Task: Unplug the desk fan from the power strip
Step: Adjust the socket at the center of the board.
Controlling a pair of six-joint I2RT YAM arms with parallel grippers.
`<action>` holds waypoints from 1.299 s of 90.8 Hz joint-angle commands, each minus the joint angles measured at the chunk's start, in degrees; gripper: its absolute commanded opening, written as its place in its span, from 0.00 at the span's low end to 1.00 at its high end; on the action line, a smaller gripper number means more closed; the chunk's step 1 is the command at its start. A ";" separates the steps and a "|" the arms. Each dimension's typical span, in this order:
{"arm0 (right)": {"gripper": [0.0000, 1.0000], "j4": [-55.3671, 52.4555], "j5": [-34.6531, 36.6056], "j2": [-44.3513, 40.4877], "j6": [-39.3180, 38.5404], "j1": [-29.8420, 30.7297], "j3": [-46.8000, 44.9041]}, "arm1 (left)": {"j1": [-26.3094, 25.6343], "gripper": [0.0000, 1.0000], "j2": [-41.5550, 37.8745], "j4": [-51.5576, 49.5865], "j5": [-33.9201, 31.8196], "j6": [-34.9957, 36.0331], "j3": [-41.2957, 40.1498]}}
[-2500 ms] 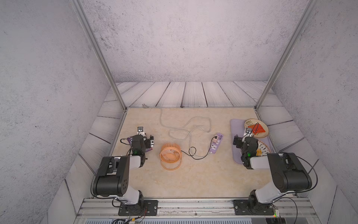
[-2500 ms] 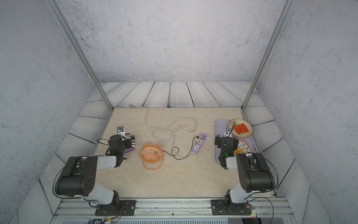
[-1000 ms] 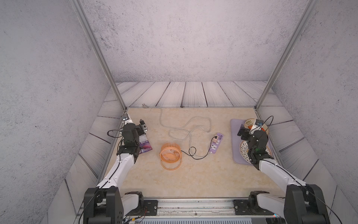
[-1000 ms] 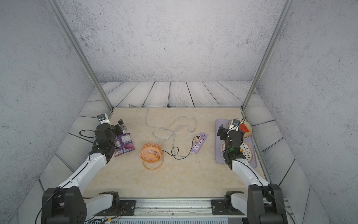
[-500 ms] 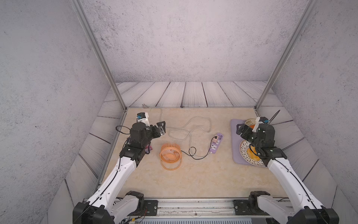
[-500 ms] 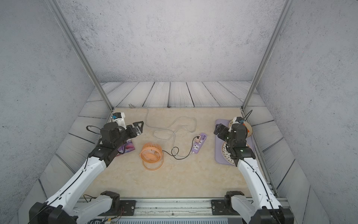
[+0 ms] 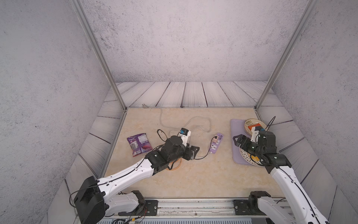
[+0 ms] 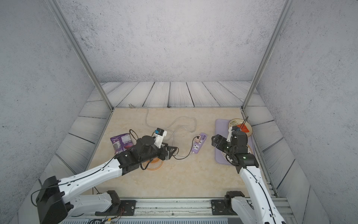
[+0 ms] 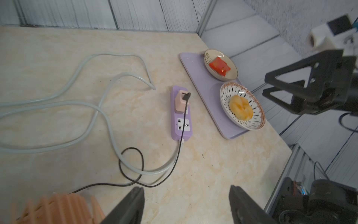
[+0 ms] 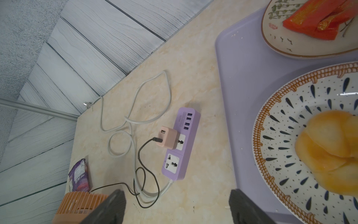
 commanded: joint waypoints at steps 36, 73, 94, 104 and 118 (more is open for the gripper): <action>0.90 -10.75 8.66 -12.49 -0.58 -0.05 -1.42 | -10.24 0.83 28.62 12.37 -6.95 3.15 15.87; 0.91 -12.97 10.35 -14.92 -2.60 -0.05 -2.91 | -8.72 0.87 43.83 18.18 -10.08 0.44 25.28; 0.91 -13.65 10.44 -15.26 -2.69 -0.07 -2.06 | -7.57 0.89 45.44 15.08 -15.64 2.55 25.81; 0.91 -13.02 10.11 -15.22 -2.20 -0.06 -2.78 | -6.50 0.90 45.19 14.80 -15.65 2.57 24.56; 0.91 -12.46 9.47 -14.77 -1.71 0.00 -3.08 | -5.66 0.91 46.27 14.68 -14.37 3.58 24.41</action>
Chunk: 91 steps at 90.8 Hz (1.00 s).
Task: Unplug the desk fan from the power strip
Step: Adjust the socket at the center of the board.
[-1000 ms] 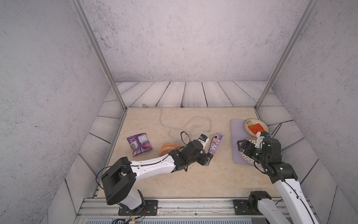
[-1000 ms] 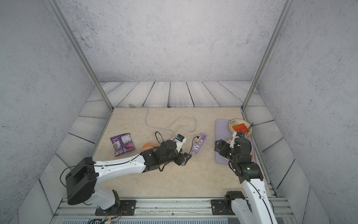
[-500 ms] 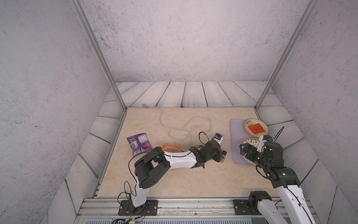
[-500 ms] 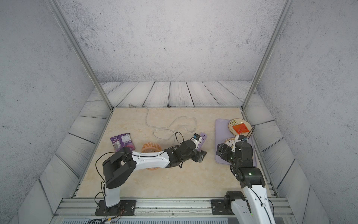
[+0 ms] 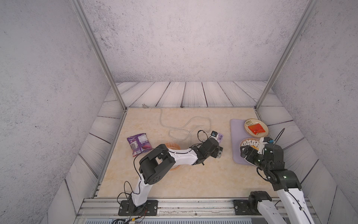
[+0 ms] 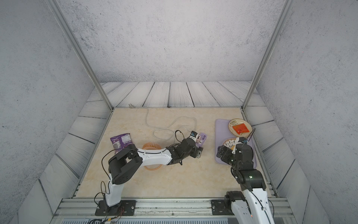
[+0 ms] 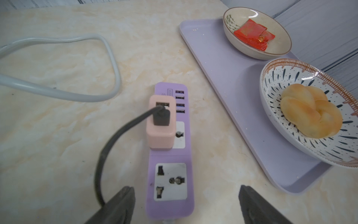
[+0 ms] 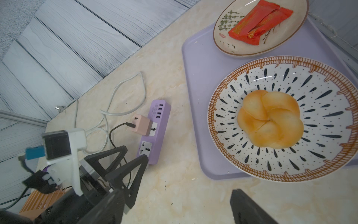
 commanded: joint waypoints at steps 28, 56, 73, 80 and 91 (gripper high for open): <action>0.91 0.33 -0.08 -0.53 0.08 -0.01 -0.77 | 0.66 0.89 4.83 -1.89 1.17 2.07 1.21; 0.91 0.59 -0.30 -0.63 0.13 -0.05 -1.89 | -0.27 0.78 7.44 -0.86 -0.83 5.29 2.01; 0.91 0.89 -0.49 -0.54 0.43 0.00 -2.17 | -1.04 0.65 7.94 -0.99 -2.00 7.50 2.22; 0.91 1.14 -0.65 -0.45 0.76 0.00 -2.47 | -1.32 0.54 7.52 -1.35 -2.37 8.14 1.58; 0.91 1.63 -1.03 -0.22 0.97 0.00 -3.25 | -1.78 0.44 5.89 -0.90 -3.38 9.08 -1.26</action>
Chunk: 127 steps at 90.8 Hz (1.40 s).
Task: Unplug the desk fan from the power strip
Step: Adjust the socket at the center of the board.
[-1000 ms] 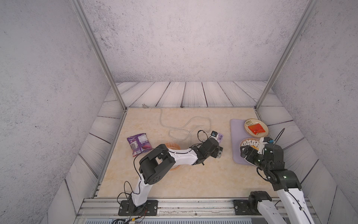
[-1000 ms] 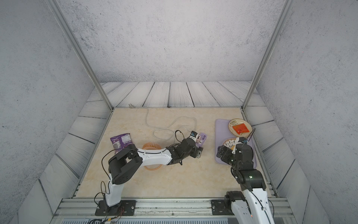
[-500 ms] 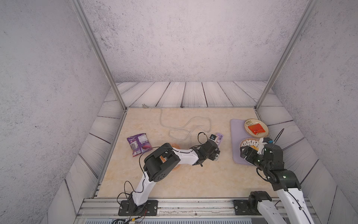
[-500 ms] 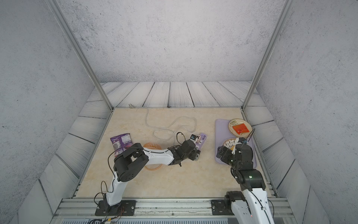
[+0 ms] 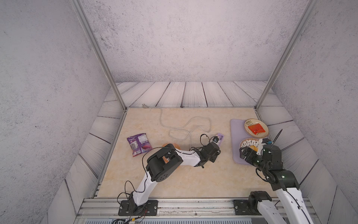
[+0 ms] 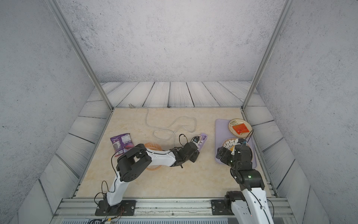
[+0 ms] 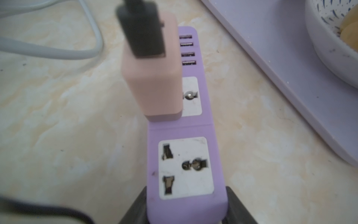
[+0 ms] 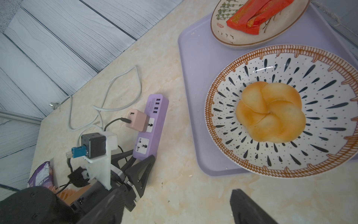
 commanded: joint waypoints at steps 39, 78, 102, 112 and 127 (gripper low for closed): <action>0.90 3.15 -5.80 2.04 -0.11 -0.02 -4.47 | -4.80 0.36 -12.63 3.94 -1.12 5.12 -18.34; 0.89 2.84 -9.77 4.74 -1.47 0.01 -5.21 | -5.33 0.80 -17.25 7.90 2.30 6.36 -25.30; 0.89 2.23 -10.72 4.41 -1.75 0.07 -4.91 | -6.12 0.83 -20.62 18.86 3.66 5.62 -32.32; 0.89 1.97 -10.78 4.09 -1.90 0.03 -4.88 | -6.26 0.83 -22.87 23.12 3.81 4.49 -36.46; 0.89 1.68 -11.15 3.71 -2.36 0.08 -4.63 | -6.83 0.83 -26.81 29.02 4.29 3.61 -42.21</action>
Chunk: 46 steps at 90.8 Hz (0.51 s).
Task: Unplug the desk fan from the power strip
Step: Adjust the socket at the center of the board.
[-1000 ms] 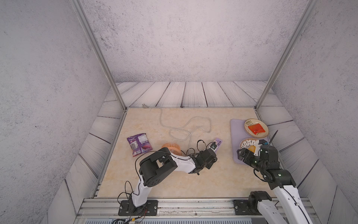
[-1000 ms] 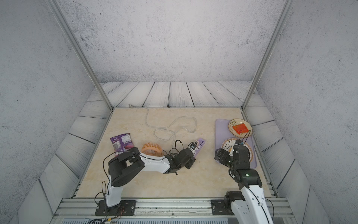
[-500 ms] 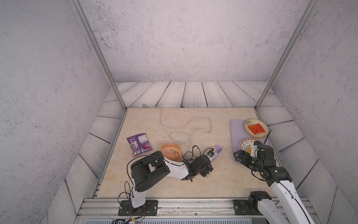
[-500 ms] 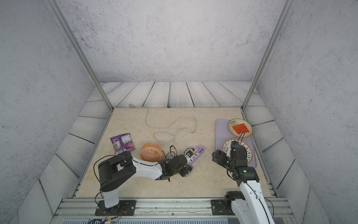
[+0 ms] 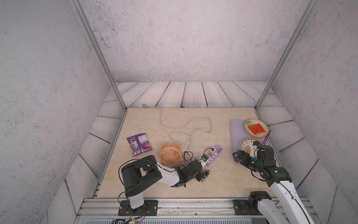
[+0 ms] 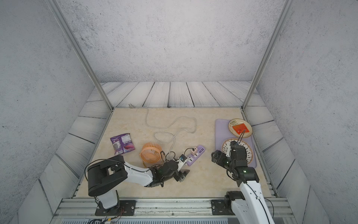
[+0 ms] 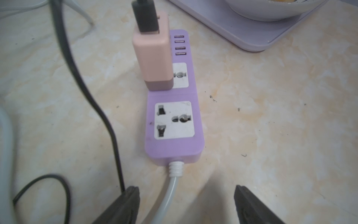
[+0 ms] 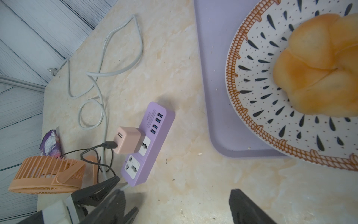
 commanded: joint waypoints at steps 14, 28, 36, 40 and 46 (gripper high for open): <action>0.89 -0.40 -1.90 -1.86 -1.45 0.07 -0.36 | -0.55 0.84 -6.44 6.43 3.80 -1.70 -4.43; 0.90 -0.06 -2.01 -2.19 -1.65 0.05 -0.29 | -0.45 0.86 -9.38 5.71 7.80 -2.22 -3.42; 0.89 0.04 -2.07 -1.61 -1.66 0.09 -0.30 | -0.50 0.86 -9.83 4.10 9.89 -1.78 -1.48; 0.89 -0.03 -2.07 -1.51 -1.65 0.09 -0.28 | -0.52 0.86 -9.66 3.75 11.00 -1.69 -0.72; 0.89 0.27 -2.24 -1.60 -1.69 0.08 -0.37 | -0.45 0.86 -8.97 3.28 11.62 -1.68 0.97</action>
